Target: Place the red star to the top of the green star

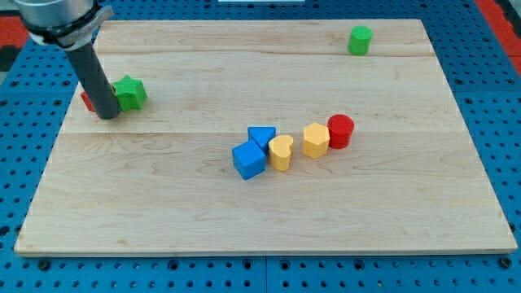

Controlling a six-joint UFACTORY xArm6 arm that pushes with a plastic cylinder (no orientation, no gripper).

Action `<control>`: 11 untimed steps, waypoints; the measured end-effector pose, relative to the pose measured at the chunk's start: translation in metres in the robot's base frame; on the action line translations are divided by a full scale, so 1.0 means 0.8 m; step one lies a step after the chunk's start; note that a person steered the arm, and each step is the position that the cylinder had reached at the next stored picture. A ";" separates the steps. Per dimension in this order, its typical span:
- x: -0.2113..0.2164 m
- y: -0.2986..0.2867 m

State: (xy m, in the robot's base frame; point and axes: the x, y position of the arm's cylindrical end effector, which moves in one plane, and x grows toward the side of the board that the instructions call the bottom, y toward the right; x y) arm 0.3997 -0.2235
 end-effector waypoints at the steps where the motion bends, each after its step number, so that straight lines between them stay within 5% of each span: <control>1: 0.071 0.039; 3: -0.012 -0.048; 5: -0.055 -0.041; 7: -0.069 0.094; 9: -0.058 0.000; 10: -0.099 -0.045; 11: -0.132 0.075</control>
